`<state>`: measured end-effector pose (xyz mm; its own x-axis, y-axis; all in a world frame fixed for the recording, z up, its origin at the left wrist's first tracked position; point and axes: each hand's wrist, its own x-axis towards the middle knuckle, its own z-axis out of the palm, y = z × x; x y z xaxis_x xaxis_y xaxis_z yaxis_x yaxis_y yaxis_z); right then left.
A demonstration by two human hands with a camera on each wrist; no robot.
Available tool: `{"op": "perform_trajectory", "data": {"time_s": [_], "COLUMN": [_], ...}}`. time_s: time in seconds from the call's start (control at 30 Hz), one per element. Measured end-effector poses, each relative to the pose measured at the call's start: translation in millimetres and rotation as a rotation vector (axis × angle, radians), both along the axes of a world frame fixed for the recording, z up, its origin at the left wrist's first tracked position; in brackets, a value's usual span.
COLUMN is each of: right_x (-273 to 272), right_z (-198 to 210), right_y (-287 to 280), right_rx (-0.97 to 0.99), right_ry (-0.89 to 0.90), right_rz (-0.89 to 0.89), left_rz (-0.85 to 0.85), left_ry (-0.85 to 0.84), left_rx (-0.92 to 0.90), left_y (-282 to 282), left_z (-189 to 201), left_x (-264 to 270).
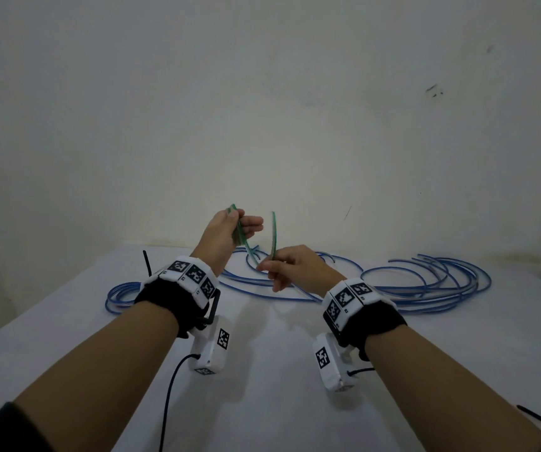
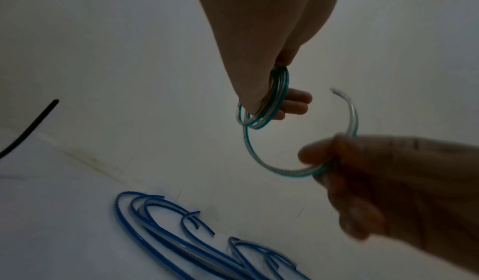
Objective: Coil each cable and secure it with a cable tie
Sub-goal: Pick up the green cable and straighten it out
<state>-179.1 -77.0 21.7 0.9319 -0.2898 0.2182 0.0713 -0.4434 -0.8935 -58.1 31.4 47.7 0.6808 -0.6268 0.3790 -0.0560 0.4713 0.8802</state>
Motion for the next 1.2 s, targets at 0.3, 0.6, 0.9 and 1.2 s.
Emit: {"op": "perform_trajectory", "data": {"time_s": [0.3,0.6,0.9,1.2], "right_x": [8.8,10.0,8.7,4.6], "right_z": [14.7,20.6,17.4,14.5], "right_y": [10.7,9.2,3.6,-1.3], "right_rx": [0.209,0.314,0.131,-0.216], "right_ry": [-0.234,-0.313,-0.267,-0.286], "right_rz": [-0.031,-0.196,-0.192,-0.175], "left_rz": [0.192,-0.064,-0.093,-0.209], "left_ry": [-0.436,-0.386,-0.475,-0.379], "left_rx": [0.402,0.435,0.445,0.449], "left_y": [-0.4,5.4,7.8,7.9], "left_z": [-12.9,-9.4,-6.3,-7.2], "left_x": [-13.1,-23.1,-19.2,-18.1]}}
